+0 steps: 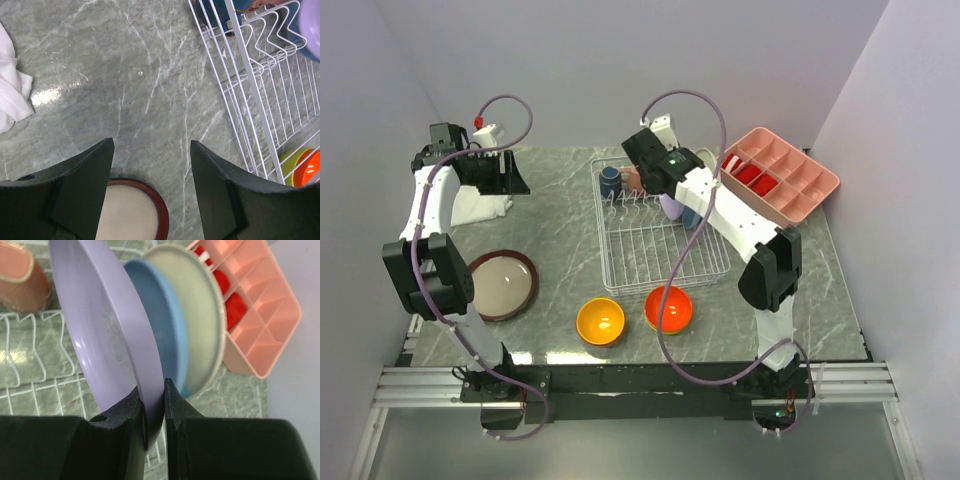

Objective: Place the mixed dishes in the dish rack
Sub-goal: Insert the plate into the dish rack.

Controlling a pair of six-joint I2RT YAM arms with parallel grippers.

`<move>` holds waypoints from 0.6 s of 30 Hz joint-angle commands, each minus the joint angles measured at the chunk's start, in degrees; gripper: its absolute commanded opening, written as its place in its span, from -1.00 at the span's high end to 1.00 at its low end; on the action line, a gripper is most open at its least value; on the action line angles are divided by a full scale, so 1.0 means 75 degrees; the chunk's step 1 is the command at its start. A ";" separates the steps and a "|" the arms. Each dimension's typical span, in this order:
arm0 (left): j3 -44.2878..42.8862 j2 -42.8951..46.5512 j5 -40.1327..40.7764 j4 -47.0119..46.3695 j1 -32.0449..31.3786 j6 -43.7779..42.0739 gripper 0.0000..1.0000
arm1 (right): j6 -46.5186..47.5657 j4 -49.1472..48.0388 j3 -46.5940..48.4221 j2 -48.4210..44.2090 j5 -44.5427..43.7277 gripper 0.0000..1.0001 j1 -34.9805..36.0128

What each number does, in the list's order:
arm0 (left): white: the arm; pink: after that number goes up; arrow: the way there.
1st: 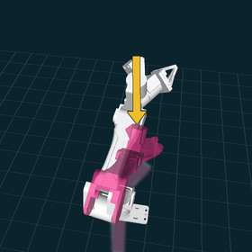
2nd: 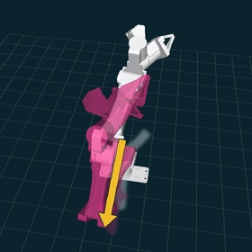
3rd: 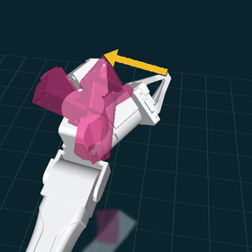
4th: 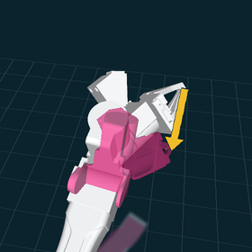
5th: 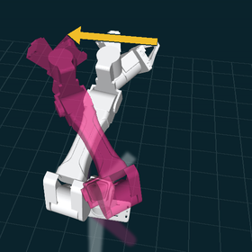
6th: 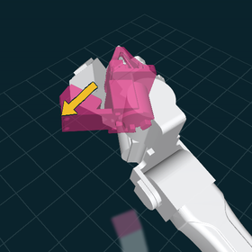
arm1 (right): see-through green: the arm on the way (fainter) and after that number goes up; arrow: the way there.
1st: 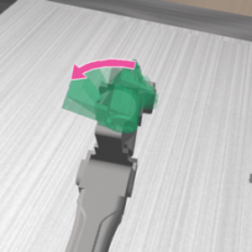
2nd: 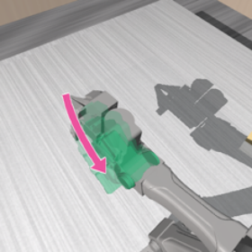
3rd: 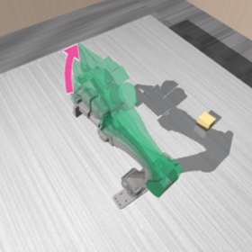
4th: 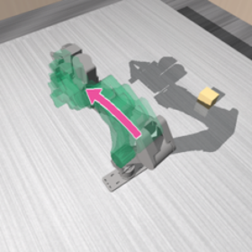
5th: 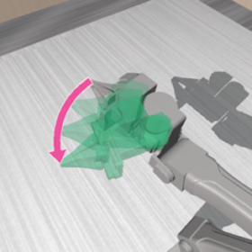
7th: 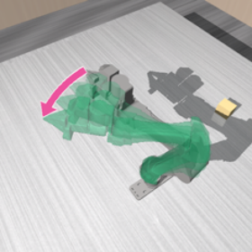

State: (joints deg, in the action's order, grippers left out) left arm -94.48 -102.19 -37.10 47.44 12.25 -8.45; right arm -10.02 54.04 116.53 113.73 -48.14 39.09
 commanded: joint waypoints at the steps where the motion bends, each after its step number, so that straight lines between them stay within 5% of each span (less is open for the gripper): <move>1: -0.0059 0.0056 0.0025 -0.0009 0.0019 -0.0244 -0.38 | -0.0141 0.0084 -0.0116 0.0116 0.0009 1.00 -0.0056; 18: 0.0104 0.0090 -0.0104 0.0003 0.0031 -0.0186 -0.40 | -0.0094 0.0330 0.0095 0.0937 0.0535 1.00 -0.0185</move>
State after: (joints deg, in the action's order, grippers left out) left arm -94.41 -102.19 -36.80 47.83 12.29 -9.58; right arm -13.04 53.10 115.94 119.22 -43.68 38.76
